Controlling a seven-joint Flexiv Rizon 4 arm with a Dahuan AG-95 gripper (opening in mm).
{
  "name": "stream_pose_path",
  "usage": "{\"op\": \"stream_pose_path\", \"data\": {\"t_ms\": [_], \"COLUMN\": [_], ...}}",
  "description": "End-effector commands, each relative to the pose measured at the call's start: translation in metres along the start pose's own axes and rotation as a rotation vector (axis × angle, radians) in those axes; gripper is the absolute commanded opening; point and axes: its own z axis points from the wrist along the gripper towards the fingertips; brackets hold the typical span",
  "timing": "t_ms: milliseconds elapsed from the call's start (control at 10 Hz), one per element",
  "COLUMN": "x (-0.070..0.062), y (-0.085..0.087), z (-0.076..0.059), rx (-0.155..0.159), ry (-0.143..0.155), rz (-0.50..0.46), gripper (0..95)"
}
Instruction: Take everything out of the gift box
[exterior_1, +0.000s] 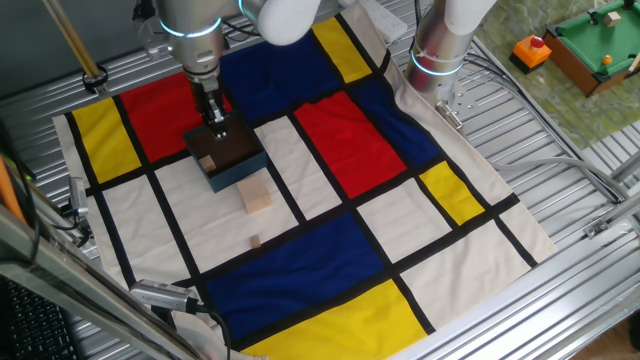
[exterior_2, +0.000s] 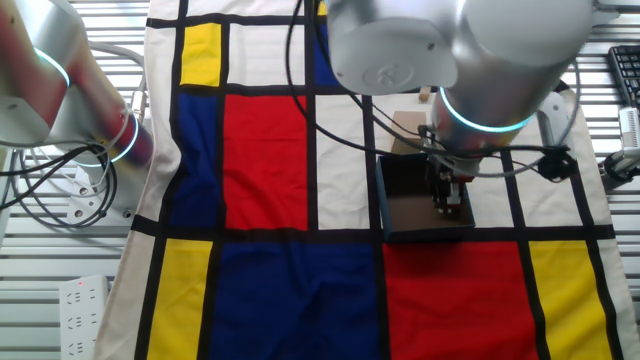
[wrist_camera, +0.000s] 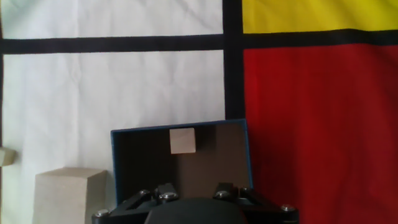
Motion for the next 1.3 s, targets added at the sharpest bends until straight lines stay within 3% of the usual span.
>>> {"op": "stream_pose_path", "data": {"t_ms": [100, 900, 1000, 1100, 1300], "x": [0.000, -0.005, -0.007, -0.010, -0.016], "y": [0.001, 0.003, 0.003, 0.004, 0.007], "z": [0.000, -0.007, -0.007, -0.008, -0.014], "rx": [0.055, 0.038, 0.046, 0.047, 0.038], "ry": [0.001, 0.029, 0.010, 0.013, -0.041], "rz": [0.011, 0.045, 0.067, 0.088, 0.131], "gripper": [38.0, 38.0, 38.0, 38.0, 38.0]}}
